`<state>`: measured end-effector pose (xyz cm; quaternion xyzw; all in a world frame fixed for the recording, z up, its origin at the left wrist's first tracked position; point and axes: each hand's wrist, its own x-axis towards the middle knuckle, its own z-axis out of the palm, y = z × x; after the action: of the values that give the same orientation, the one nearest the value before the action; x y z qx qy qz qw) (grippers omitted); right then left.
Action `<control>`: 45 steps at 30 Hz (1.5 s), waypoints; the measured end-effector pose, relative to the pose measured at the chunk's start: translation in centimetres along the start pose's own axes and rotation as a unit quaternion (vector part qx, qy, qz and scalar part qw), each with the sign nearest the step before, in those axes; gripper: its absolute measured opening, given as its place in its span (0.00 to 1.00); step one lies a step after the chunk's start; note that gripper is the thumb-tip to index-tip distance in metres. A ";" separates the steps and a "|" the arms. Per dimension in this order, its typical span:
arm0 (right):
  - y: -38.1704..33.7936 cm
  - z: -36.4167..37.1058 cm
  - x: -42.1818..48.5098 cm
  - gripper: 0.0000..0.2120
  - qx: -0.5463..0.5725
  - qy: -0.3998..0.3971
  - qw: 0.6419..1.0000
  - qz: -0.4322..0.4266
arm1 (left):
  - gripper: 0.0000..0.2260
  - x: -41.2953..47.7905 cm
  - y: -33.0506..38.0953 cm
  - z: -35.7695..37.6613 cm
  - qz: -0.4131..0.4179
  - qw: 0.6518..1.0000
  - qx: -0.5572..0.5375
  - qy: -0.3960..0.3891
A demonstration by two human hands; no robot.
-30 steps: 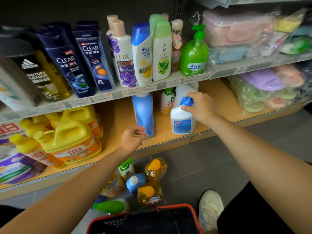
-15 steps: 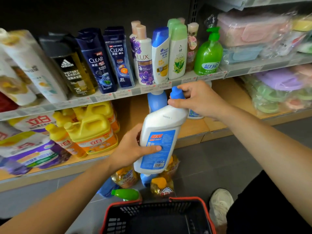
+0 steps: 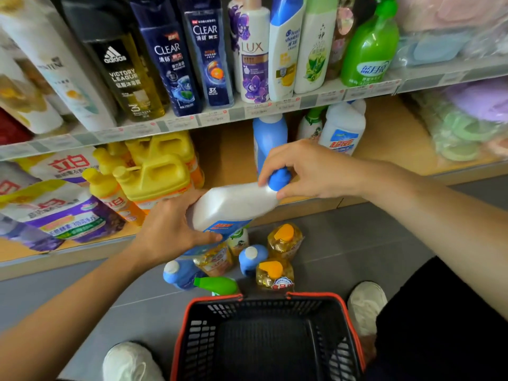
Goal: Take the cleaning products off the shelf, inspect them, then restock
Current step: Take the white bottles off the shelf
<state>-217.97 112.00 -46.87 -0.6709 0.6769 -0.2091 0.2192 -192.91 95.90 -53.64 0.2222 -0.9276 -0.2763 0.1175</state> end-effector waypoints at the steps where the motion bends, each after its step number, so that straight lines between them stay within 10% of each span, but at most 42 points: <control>1: -0.2 0.6 0.2 0.15 -0.018 -0.002 1.000 -0.002 | 0.34 -0.3 -0.4 -0.2 0.003 1.000 0.021 0.001; 10: -0.5 4.2 2.1 0.16 -0.115 0.066 0.991 -0.004 | 0.35 -1.2 -2.5 -1.8 0.039 0.984 0.174 0.031; 16: -0.5 5.7 3.1 0.12 0.020 0.201 0.974 0.101 | 0.32 -1.9 -2.2 -1.8 0.041 0.970 0.237 0.037; 23: 0.0 5.1 2.8 0.10 0.064 0.097 0.992 0.054 | 0.33 -2.3 -2.2 -2.0 0.013 0.978 0.207 0.027; 29: 0.1 4.7 2.4 0.14 0.256 0.103 0.960 0.054 | 0.34 -2.1 -2.2 -2.8 -0.056 0.997 -0.022 -0.057; 37: -1.0 2.4 1.7 0.23 0.666 -0.115 0.737 0.026 | 0.26 -1.9 -1.4 -2.1 -0.070 0.892 -0.403 -0.193; 45: -1.4 2.0 1.7 0.18 0.648 -0.007 0.760 0.043 | 0.24 -1.5 -0.2 -1.4 -0.092 0.880 -0.433 -0.172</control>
<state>-215.67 110.26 -47.77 -0.3407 0.4059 -0.5836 0.6153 -191.02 95.83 -52.74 0.1821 -0.6964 -0.6940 0.0146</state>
